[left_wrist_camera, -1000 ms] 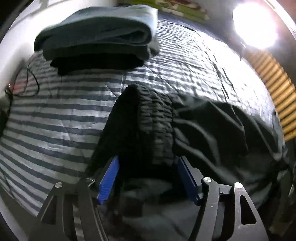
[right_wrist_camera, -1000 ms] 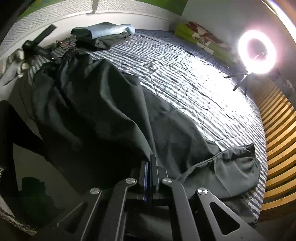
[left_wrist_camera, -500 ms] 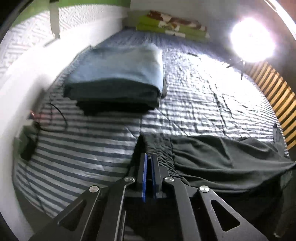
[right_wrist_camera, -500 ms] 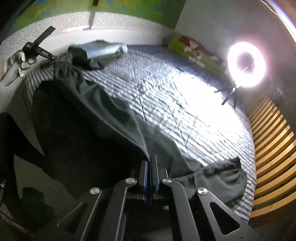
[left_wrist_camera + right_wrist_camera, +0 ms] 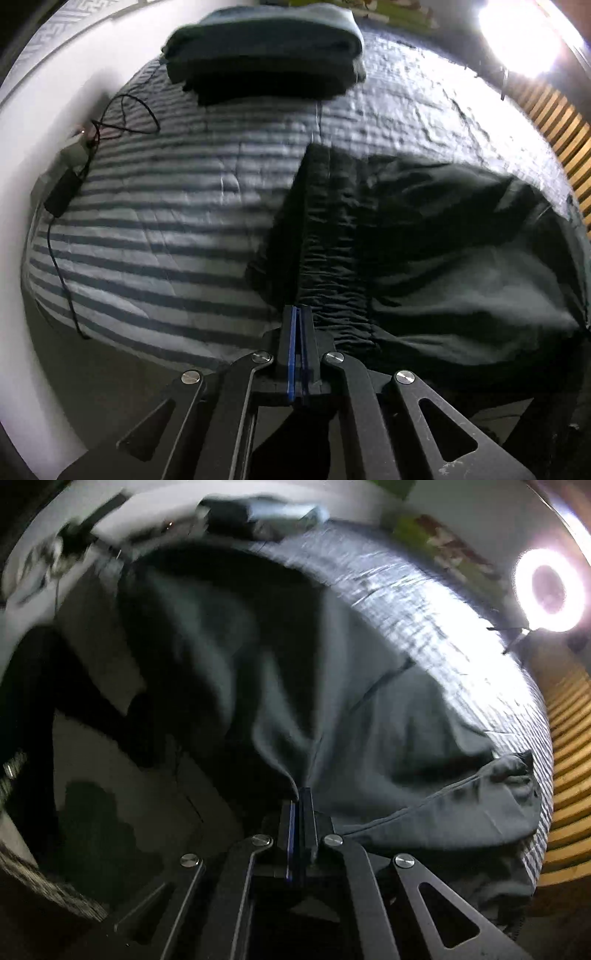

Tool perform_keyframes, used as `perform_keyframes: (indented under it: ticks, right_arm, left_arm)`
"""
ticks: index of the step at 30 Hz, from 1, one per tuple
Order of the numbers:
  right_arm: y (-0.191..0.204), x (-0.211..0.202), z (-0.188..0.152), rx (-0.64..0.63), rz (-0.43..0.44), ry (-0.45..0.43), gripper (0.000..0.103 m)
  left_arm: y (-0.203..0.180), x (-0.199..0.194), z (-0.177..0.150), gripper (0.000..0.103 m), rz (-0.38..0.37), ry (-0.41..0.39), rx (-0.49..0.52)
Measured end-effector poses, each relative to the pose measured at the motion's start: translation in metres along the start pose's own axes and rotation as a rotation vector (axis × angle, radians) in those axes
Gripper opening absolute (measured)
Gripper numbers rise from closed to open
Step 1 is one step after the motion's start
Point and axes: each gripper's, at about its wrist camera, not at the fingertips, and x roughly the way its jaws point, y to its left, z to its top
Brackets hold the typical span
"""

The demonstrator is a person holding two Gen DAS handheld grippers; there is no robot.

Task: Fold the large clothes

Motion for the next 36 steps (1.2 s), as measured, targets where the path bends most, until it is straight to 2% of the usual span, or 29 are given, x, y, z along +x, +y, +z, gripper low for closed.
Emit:
perform_keyframes:
  ticks: [3,4,6,7,8,9,10,11,15,16,18,19,21,22,23,24,25,26,28,32,34,35,36]
  right_arm:
    - [0.007,0.02,-0.004,-0.025,0.045,0.105,0.003]
    - [0.007,0.019,-0.004,-0.027,0.056,0.113,0.006]
    - [0.0,0.001,0.003,-0.021,0.107,0.102,0.006]
    - [-0.007,-0.01,0.01,0.003,0.151,0.096,0.009]
    - [-0.014,-0.02,0.017,0.029,0.204,0.088,0.01]
    - [-0.021,-0.03,0.026,0.053,0.262,0.073,0.013]
    - [-0.031,-0.047,0.043,0.075,0.335,0.032,0.017]
    - [-0.035,-0.057,0.055,0.073,0.358,-0.004,0.019]
    - [-0.044,-0.074,0.126,0.032,0.371,-0.121,0.029]
    - [-0.04,-0.068,0.152,-0.001,0.362,-0.146,0.033]
    - [-0.028,-0.05,0.194,-0.061,0.338,-0.184,0.035]
    - [-0.023,-0.042,0.209,-0.072,0.349,-0.191,0.035]
    - [-0.008,-0.012,0.255,-0.071,0.439,-0.197,0.037]
    - [0.001,0.005,0.278,-0.066,0.493,-0.194,0.037]
    - [0.014,0.023,0.302,-0.067,0.54,-0.197,0.038]
    - [0.025,0.035,0.318,-0.077,0.567,-0.196,0.039]
    - [0.038,0.051,0.336,-0.097,0.595,-0.19,0.042]
    - [0.055,0.068,0.356,-0.119,0.62,-0.17,0.044]
    - [0.083,0.104,0.388,-0.146,0.658,-0.106,0.045]
    - [0.098,0.135,0.412,-0.163,0.687,-0.047,0.045]
    - [0.093,0.144,0.417,-0.155,0.71,-0.039,0.047]
    - [0.089,0.153,0.422,-0.135,0.721,-0.024,0.049]
    - [0.086,0.16,0.425,-0.117,0.737,-0.006,0.057]
  left_arm:
    - [-0.004,0.005,-0.002,0.001,-0.003,0.017,0.032]
    - [-0.003,-0.001,-0.001,0.001,-0.017,0.002,0.028]
    - [0.005,-0.012,0.003,0.013,-0.045,-0.028,-0.009]
    - [0.011,-0.019,0.005,0.031,-0.063,-0.055,-0.046]
    - [0.017,-0.026,0.007,0.042,-0.085,-0.081,-0.077]
    - [0.021,-0.029,0.009,0.042,-0.094,-0.093,-0.096]
    - [0.023,-0.027,0.01,0.042,-0.097,-0.084,-0.112]
    - [0.024,-0.023,0.011,0.042,-0.113,-0.066,-0.118]
    - [0.014,-0.001,0.003,0.042,-0.184,-0.005,-0.129]
    - [0.011,0.002,0.0,0.043,-0.186,0.003,-0.135]
    - [0.013,0.008,-0.004,0.048,-0.188,0.003,-0.161]
    - [0.016,0.011,-0.007,0.048,-0.213,0.003,-0.189]
    - [0.018,0.013,-0.01,0.048,-0.228,-0.005,-0.217]
    - [0.017,0.013,-0.011,0.045,-0.227,-0.01,-0.216]
    - [0.015,0.011,-0.012,0.035,-0.224,-0.019,-0.204]
    - [0.009,0.009,-0.012,0.034,-0.19,-0.028,-0.178]
    - [0.006,0.008,-0.012,0.025,-0.161,-0.04,-0.16]
    - [0.001,0.005,-0.01,0.021,-0.116,-0.056,-0.131]
    - [-0.005,-0.004,-0.007,0.02,-0.071,-0.083,-0.095]
    - [-0.021,-0.034,0.002,0.018,0.029,-0.187,0.043]
    - [-0.022,-0.027,0.008,0.018,0.062,-0.182,0.084]
    - [-0.016,-0.018,0.011,0.018,0.064,-0.157,0.064]
    - [-0.012,-0.011,0.011,0.018,0.053,-0.141,0.045]
